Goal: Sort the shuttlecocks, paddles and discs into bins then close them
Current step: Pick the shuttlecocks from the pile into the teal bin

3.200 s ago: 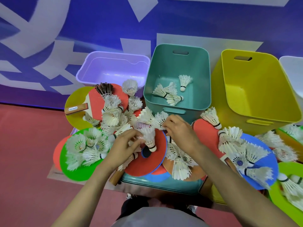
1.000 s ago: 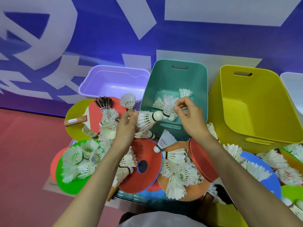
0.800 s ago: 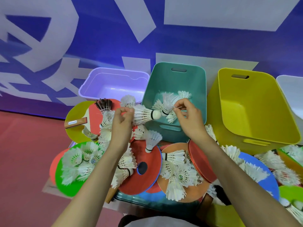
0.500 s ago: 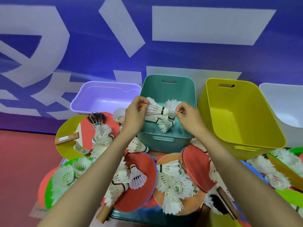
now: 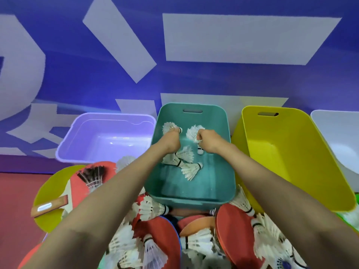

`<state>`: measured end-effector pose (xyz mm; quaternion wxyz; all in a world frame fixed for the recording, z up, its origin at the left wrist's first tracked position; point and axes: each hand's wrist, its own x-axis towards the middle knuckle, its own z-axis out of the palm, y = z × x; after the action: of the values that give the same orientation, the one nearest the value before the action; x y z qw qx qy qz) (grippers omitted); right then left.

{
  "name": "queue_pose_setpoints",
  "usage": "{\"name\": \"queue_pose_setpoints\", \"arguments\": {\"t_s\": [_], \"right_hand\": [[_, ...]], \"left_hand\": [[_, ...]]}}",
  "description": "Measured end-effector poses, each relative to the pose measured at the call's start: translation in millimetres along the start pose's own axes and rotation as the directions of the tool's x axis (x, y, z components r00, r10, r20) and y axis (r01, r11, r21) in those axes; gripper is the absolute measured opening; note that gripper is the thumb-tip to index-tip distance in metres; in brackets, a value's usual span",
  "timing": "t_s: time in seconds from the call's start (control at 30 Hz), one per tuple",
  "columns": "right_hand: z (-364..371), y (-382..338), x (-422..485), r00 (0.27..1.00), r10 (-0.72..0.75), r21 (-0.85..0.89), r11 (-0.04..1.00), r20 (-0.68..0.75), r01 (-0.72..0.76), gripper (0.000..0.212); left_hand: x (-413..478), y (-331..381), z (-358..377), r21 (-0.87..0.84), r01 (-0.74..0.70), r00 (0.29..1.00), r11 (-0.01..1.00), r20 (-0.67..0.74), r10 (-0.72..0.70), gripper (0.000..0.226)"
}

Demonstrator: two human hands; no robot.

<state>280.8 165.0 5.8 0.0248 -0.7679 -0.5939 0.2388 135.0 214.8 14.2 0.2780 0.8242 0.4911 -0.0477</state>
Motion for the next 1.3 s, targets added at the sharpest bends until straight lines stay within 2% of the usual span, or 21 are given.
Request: {"name": "queue_pose_setpoints", "arguments": {"t_s": [0.13,0.2,0.27,0.33,0.43,0.5,0.63,0.8,0.9,1.03,1.1,1.2,1.3], "right_hand": [[-2,-3,32,1.0,-0.012,0.002,1.0,-0.011,0.012,0.031],[0,-5,44,0.999,-0.03,-0.049,0.998,0.037,0.032,0.037],[6,-4,53,0.992,-0.052,-0.115,0.991,0.116,0.066,0.044],[11,-3,56,0.983,-0.064,-0.164,0.982,0.171,0.093,0.047],[13,-2,50,0.982,-0.057,-0.218,0.971,0.179,0.097,0.047],[12,-2,41,0.985,-0.053,-0.241,0.966,0.165,0.092,0.048],[7,-2,15,0.99,-0.074,-0.247,0.964,0.121,0.103,0.043],[1,-2,-42,0.986,-0.159,-0.275,0.951,-0.042,0.142,0.039],[2,-3,-82,0.958,-0.238,-0.234,0.952,-0.161,0.197,0.037],[17,-11,-141,0.876,-0.376,-0.092,0.926,-0.301,0.366,0.032],[30,-19,-167,0.823,-0.436,-0.048,0.891,-0.365,0.451,0.029],[50,-32,-196,0.751,-0.505,-0.022,0.835,-0.425,0.549,0.028],[67,-48,-211,0.743,-0.543,0.025,0.801,-0.392,0.599,0.028]], "left_hand": [[33,-1,-1,0.04,0.049,0.993,0.998,0.105,-0.053,0.048],[39,-2,0,0.097,0.07,0.981,0.993,0.174,-0.086,0.047],[42,-4,0,0.113,0.056,0.974,0.992,0.21,-0.079,0.055],[39,-6,-2,0.125,0.007,0.981,0.992,0.193,-0.031,0.057],[31,-9,-6,0.135,-0.012,0.988,0.991,0.155,-0.01,0.038],[21,-8,-8,0.122,-0.005,0.991,0.992,0.135,-0.011,0.035],[-9,-9,-6,0.075,-0.049,0.999,0.996,-0.002,0.05,0.046],[-68,-14,5,0.046,-0.128,0.959,0.991,-0.247,0.135,0.036],[-112,-18,14,0.001,-0.201,0.894,0.98,-0.409,0.184,0.03],[-174,-30,36,-0.066,-0.326,0.742,0.943,-0.635,0.213,0.026],[-202,-40,49,-0.096,-0.341,0.71,0.935,-0.678,0.189,0.026],[-232,-62,69,-0.134,-0.285,0.721,0.949,-0.682,0.12,0.024],[-254,-88,89,-0.126,-0.203,0.744,0.971,-0.664,0.07,0.025]]}}
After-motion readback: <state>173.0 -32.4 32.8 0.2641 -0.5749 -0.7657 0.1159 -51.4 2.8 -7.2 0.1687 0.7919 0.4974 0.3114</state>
